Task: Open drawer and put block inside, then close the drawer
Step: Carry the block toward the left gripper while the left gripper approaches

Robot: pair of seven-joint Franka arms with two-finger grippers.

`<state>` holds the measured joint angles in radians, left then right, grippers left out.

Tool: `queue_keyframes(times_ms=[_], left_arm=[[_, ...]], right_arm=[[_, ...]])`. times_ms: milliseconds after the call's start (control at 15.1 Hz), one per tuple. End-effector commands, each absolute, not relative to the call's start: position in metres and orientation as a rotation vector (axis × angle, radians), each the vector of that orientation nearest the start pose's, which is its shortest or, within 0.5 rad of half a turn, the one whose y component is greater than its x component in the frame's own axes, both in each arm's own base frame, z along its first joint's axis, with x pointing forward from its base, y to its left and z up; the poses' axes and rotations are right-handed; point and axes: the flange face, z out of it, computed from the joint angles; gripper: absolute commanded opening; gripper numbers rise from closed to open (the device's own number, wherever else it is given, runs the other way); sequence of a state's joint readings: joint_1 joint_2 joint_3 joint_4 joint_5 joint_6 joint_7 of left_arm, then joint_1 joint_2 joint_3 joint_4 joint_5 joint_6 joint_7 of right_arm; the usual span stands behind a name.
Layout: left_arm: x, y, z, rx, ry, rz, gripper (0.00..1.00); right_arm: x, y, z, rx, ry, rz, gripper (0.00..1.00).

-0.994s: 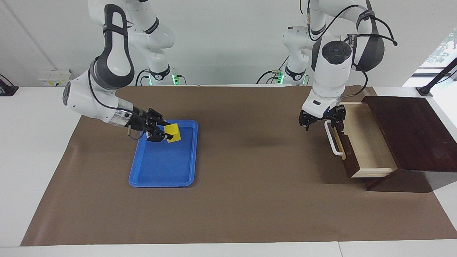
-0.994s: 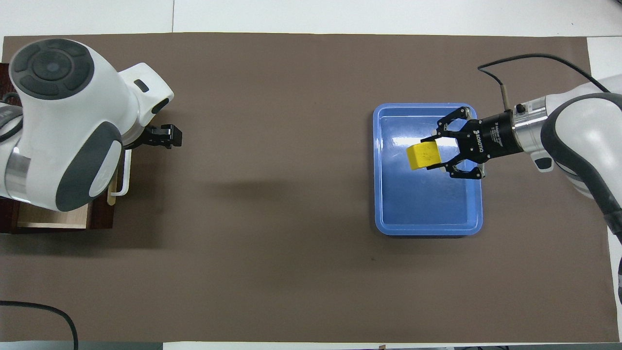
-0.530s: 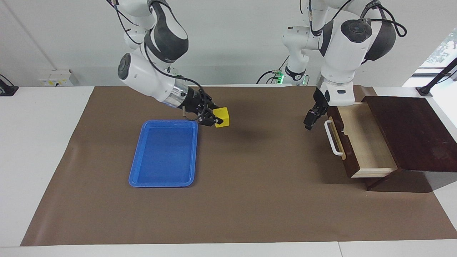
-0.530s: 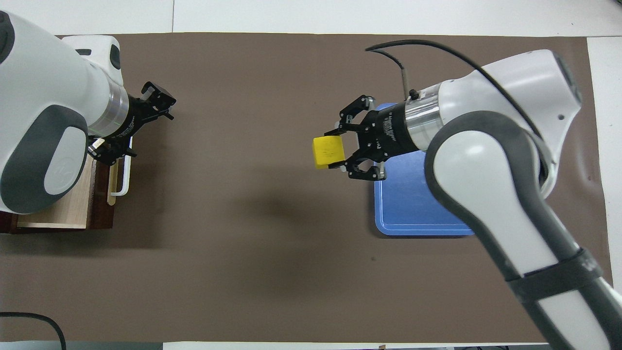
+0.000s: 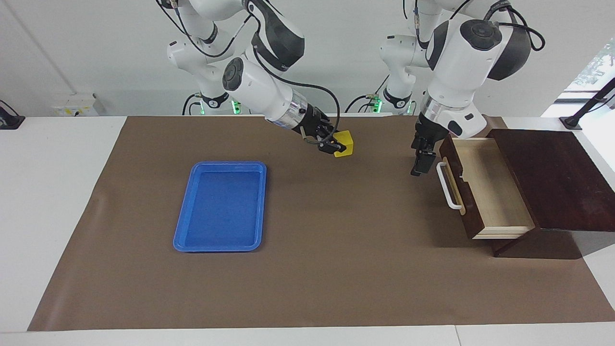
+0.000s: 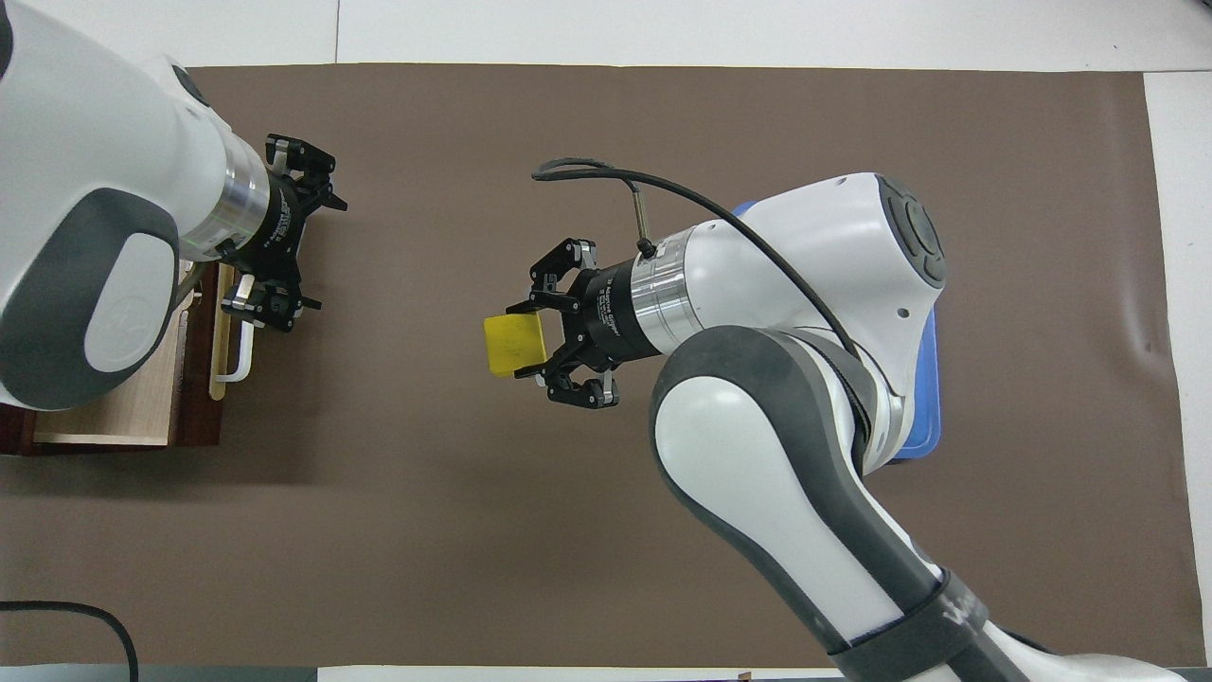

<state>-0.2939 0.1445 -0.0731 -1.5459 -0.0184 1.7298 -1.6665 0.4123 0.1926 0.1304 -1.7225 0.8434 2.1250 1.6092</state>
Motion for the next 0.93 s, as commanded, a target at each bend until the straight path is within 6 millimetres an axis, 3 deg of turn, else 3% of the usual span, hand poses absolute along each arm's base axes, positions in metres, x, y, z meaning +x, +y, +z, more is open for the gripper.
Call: queue_keyframes(times_ms=[0, 398, 862], left_arm=[[0.566, -0.251, 0.563, -2.424, -2.063, 0.047, 1.0], [0.548, -0.29, 0.557, -2.333, -2.137, 0.055, 1.0], [0.536, -0.31, 0.557, -2.303, -2.152, 0.039, 0.99]], right_arm=[[0.545, 0.358, 0.511, -1.776, 1.707, 0.795, 0.0], [0.543, 0.374, 0.508, -1.723, 1.744, 0.745, 0.0], [0.544, 0.373, 0.508, -1.72, 1.753, 0.737, 0.0]])
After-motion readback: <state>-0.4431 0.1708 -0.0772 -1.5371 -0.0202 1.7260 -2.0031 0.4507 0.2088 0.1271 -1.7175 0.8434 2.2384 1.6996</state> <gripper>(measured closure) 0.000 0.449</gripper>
